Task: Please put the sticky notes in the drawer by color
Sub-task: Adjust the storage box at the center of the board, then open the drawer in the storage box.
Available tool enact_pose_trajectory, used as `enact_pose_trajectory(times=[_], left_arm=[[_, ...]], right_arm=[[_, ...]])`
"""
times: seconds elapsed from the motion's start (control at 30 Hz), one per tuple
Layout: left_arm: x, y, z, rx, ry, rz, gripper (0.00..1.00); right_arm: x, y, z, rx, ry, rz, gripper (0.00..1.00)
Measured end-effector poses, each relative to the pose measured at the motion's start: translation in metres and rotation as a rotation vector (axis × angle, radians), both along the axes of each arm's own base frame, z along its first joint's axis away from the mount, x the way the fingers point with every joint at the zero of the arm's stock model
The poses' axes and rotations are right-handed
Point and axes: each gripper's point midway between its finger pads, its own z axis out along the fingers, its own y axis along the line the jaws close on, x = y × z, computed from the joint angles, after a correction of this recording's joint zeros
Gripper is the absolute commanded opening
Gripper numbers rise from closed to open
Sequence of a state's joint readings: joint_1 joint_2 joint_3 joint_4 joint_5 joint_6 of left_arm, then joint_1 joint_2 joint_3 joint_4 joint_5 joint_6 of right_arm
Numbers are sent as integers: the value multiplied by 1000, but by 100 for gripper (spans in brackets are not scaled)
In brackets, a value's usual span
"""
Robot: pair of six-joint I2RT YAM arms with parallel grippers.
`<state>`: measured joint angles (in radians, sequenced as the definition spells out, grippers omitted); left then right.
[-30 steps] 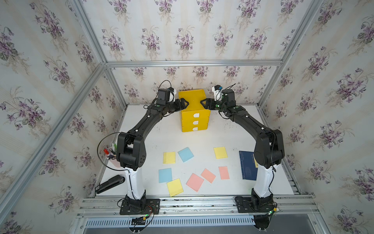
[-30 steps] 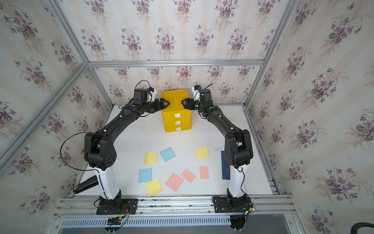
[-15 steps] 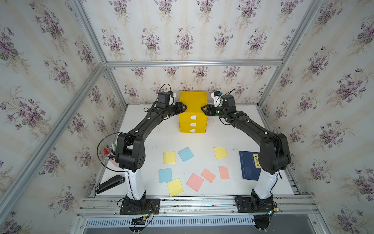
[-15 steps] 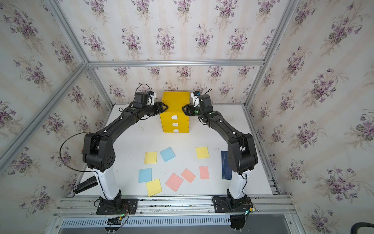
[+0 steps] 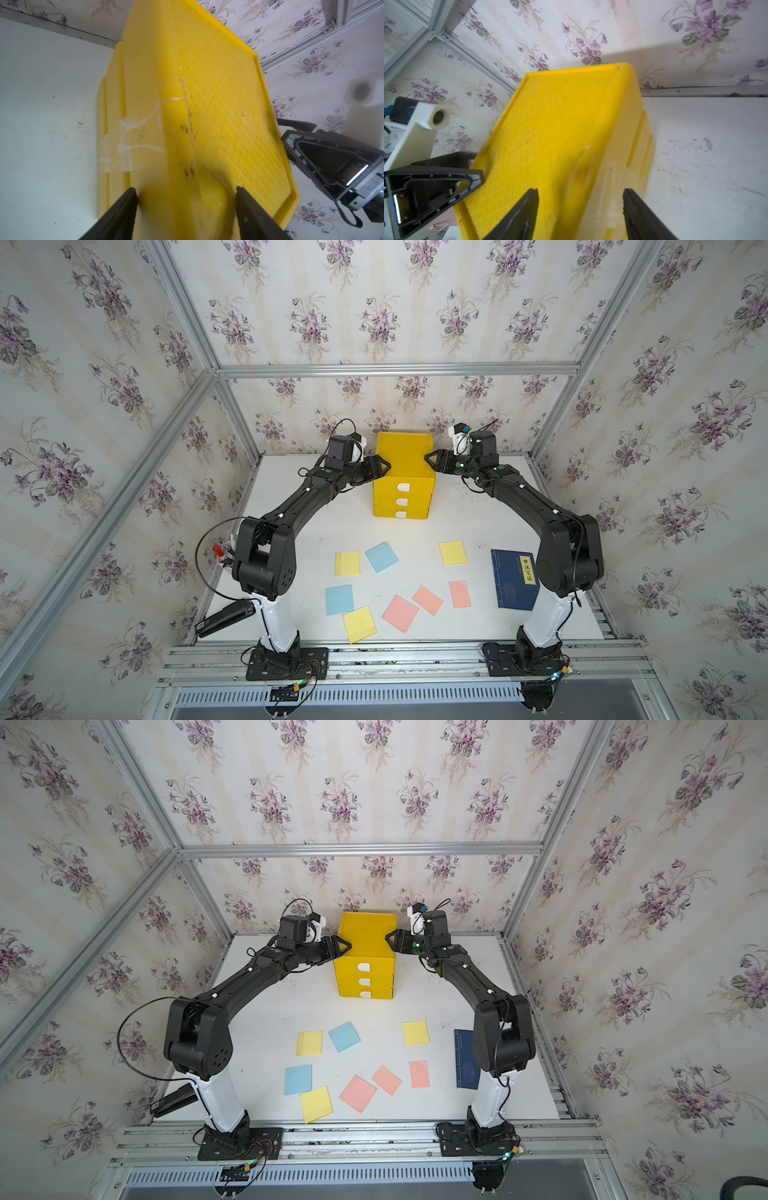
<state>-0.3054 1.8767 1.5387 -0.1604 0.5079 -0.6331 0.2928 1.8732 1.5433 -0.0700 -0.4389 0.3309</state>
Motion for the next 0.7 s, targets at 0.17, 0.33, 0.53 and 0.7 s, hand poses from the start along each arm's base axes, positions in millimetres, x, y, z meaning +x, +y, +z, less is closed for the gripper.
enact_pose_trajectory(times=[0.17, 0.33, 0.53, 0.7], left_arm=[[-2, -5, -2, -12, 4, 3, 75], [-3, -6, -3, -11, 8, 3, 75], [-2, -5, -3, 12, 7, 14, 76], [-2, -5, -2, 23, 6, 14, 75]], right_arm=[[-11, -4, 11, -30, -24, 9, 70], [-40, -18, 52, -63, -127, 8, 72], [-118, 6, 61, -109, -314, 307, 75], [-165, 41, 23, -199, -438, 605, 75]])
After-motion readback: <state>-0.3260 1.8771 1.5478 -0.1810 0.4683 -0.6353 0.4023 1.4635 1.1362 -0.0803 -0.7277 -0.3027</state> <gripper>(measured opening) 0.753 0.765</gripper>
